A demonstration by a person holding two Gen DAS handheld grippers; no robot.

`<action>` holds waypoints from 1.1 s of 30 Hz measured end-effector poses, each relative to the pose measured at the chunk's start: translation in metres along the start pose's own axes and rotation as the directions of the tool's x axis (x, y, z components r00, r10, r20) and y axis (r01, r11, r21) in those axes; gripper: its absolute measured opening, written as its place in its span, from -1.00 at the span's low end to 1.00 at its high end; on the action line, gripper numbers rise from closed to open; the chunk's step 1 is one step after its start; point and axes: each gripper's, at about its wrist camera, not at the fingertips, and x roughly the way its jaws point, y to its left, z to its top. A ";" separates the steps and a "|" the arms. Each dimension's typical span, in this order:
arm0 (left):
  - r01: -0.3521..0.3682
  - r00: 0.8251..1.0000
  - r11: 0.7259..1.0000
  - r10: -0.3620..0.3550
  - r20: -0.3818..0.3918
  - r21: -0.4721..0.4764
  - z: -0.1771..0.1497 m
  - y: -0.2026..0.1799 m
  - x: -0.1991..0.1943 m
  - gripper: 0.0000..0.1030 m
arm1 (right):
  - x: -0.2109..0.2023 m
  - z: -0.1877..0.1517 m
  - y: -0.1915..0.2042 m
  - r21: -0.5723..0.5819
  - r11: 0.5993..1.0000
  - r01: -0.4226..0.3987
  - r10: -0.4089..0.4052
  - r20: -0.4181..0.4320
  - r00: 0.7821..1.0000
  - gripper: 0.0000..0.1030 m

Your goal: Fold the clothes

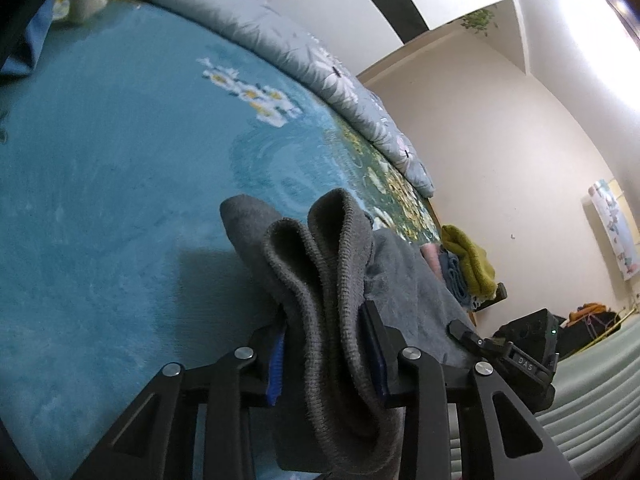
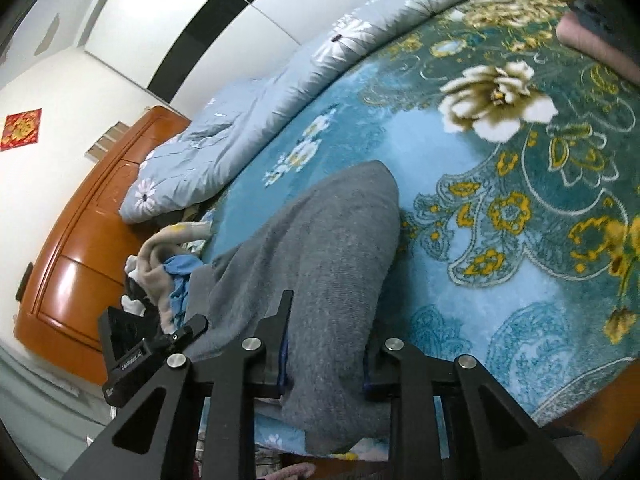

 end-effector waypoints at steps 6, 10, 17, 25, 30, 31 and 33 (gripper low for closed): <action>-0.024 0.999 0.997 0.026 -0.033 0.068 0.010 -0.036 0.012 -0.30 | -0.022 0.003 -0.013 0.008 0.996 -0.087 0.086 0.040 0.995 -0.49; -0.034 0.999 0.988 0.040 -0.034 0.148 0.021 -0.071 0.020 -0.30 | -0.040 0.011 -0.026 0.016 0.992 -0.123 0.121 0.075 0.990 -0.49; 0.035 0.998 0.955 -0.017 -0.062 0.296 0.045 -0.164 0.074 -0.31 | -0.099 0.061 -0.048 -0.050 0.997 -0.061 0.067 0.142 0.988 -0.50; 0.191 0.981 0.865 -0.151 -0.122 0.465 0.058 -0.297 0.168 -0.31 | -0.207 0.158 -0.067 -0.171 0.964 0.202 -0.162 0.224 0.961 -0.51; 0.261 0.965 0.822 -0.233 -0.119 0.507 0.076 -0.381 0.237 -0.31 | -0.268 0.229 -0.093 -0.213 0.924 0.319 -0.255 0.280 0.926 -0.51; 0.275 0.961 0.816 -0.250 -0.119 0.508 0.078 -0.396 0.251 -0.31 | -0.280 0.242 -0.102 -0.225 0.915 0.336 -0.264 0.297 0.918 -0.51; 0.304 0.952 0.810 -0.285 -0.116 0.502 0.084 -0.423 0.283 -0.31 | -0.304 0.269 -0.119 -0.247 0.896 0.370 -0.280 0.332 0.900 -0.51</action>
